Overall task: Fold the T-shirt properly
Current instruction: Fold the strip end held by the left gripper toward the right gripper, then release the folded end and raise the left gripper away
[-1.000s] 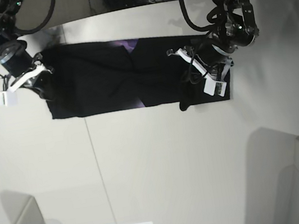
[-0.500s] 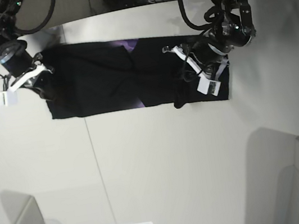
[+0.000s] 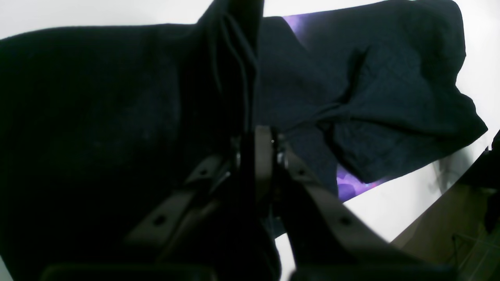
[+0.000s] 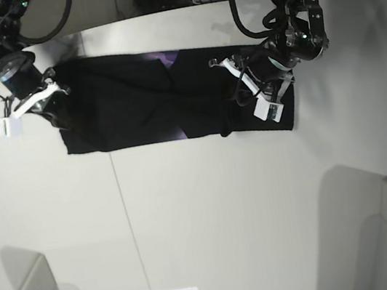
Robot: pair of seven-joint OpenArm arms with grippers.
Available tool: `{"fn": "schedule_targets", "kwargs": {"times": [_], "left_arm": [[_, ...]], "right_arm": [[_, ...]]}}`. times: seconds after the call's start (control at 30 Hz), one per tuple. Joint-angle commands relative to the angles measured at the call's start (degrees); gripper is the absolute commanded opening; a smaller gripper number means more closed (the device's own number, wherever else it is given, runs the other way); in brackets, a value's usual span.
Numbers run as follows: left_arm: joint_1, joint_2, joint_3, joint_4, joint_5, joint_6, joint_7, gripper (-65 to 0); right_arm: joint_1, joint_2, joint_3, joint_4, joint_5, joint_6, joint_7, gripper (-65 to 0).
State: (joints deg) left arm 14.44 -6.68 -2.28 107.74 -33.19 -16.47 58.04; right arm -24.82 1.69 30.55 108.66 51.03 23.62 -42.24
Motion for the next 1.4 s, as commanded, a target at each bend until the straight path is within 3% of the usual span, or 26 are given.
{"fn": "schedule_targets", "kwargs": {"times": [0.0,0.37,0.5,0.6,0.73,0.9,0.97,1.03,1.07,1.17,1.23,1.27,1.37], "left_arm": [[-0.4,0.0,-0.1,1.0,-0.9,-0.4,-0.9,-65.0],[-1.6,0.1,0.1,1.0,-1.2,-0.4,-0.9,-65.0],[-1.7,0.4,0.4,1.0,-1.2,-0.4,-0.9,-45.9],[-1.8,0.6,0.5,1.0,-1.2,-0.4,-0.9,-35.2],[-2.6,0.7,0.7,1.0,-1.4,-0.4,-0.9,-28.6],[-2.3,0.0,0.7,2.0,-1.4,-0.5,-0.9,-30.4],[-1.6,0.0,-3.4,2.3,-1.4,-0.6,-0.9,-41.3],[0.2,-0.1,-11.5,2.3,-1.4,-0.6,-0.9,-63.7],[0.7,-0.1,-16.1,2.3,-1.4,-0.7,-0.9,-65.0],[1.3,-0.7,-27.3,1.8,-1.3,-0.8,-0.9,-65.0],[2.5,-2.5,-31.6,1.8,-1.3,-1.9,-0.9,-65.0],[3.0,-3.7,-33.0,1.8,-1.1,-3.4,-0.9,-65.0],[4.1,-6.0,-37.1,-0.2,-1.1,-8.2,-1.1,-65.0]], "right_arm": [[0.0,0.4,0.4,1.1,1.2,0.3,1.1,-65.0],[0.0,0.4,0.4,1.1,1.2,0.3,1.1,-65.0],[0.0,0.4,0.4,1.1,1.3,0.3,1.1,-65.0],[0.0,0.4,0.4,1.1,1.3,0.3,1.1,-65.0],[0.2,0.4,0.4,1.1,1.3,0.3,1.1,-65.0],[0.4,0.4,2.2,1.1,1.5,-1.2,1.0,-65.0],[0.4,0.3,4.0,1.1,1.5,-3.4,1.0,-65.0],[0.4,0.5,5.1,1.1,1.5,-4.1,0.3,-65.0],[0.5,0.5,5.3,1.1,1.5,-4.1,-1.2,-59.0],[2.8,0.5,7.9,0.6,1.5,-3.8,-7.5,-22.1],[5.2,0.5,9.9,-1.6,1.4,-3.7,-11.6,-6.6],[6.6,0.5,10.8,-3.5,1.4,-3.7,-13.4,-2.9],[9.9,0.5,13.3,-9.2,1.4,-3.4,-17.0,-2.0]]}}
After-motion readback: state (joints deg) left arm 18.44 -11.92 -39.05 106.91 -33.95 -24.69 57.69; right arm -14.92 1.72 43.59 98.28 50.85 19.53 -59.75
